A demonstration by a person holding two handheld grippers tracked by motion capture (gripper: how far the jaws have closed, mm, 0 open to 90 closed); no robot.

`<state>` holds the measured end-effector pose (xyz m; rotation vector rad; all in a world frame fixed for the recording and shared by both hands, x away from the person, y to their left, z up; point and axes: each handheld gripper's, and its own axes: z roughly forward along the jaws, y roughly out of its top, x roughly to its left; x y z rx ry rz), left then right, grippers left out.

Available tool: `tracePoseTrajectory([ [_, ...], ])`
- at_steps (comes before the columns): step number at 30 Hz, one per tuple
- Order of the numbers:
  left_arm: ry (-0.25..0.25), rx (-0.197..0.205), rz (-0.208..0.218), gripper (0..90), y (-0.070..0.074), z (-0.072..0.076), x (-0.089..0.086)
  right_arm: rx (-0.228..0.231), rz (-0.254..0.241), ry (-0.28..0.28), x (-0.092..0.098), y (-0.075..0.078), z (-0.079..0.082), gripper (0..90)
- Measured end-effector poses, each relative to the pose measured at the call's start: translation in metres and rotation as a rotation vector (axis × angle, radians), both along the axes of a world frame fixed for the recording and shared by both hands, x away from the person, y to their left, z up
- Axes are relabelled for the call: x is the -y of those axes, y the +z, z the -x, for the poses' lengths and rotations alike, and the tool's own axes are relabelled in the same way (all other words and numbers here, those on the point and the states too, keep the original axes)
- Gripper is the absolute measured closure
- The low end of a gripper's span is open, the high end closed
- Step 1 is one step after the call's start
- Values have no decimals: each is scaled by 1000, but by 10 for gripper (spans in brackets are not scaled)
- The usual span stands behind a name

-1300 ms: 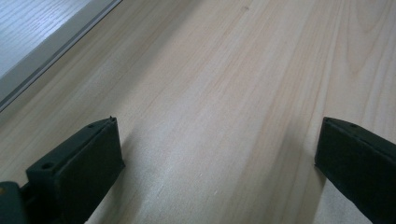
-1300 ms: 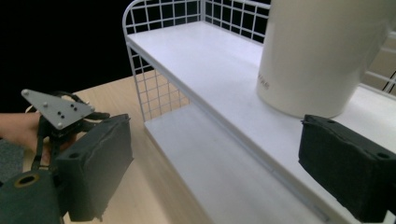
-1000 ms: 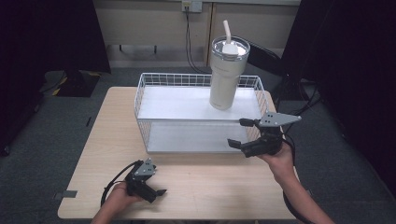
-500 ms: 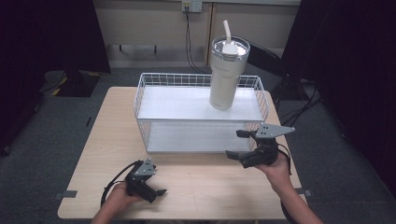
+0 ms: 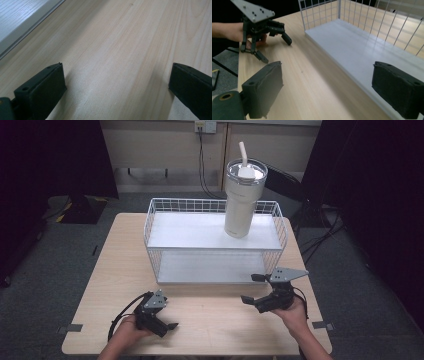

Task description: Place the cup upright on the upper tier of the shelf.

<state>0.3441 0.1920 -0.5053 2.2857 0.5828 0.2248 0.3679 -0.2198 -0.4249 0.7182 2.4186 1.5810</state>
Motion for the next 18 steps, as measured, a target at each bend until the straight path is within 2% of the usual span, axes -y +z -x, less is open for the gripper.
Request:
tracePoseTrajectory([
  [2,0,0,0,1,0,0,0,-15,-7,-1,1,-10,1,94],
  [3,0,0,0,1,0,0,0,-27,-8,0,2,-21,3,94],
  [4,0,0,0,1,0,0,0,-27,-8,0,2,-21,3,94],
  [10,0,0,0,1,0,0,0,-77,46,-11,6,-53,5,93],
  [14,1,0,1,1,0,0,0,-91,113,-10,7,-67,7,93],
  [16,0,0,1,1,0,0,0,-77,177,-4,6,-72,9,93],
  [18,6,1,0,1,0,1,0,-83,194,-1,6,-76,9,93],
])
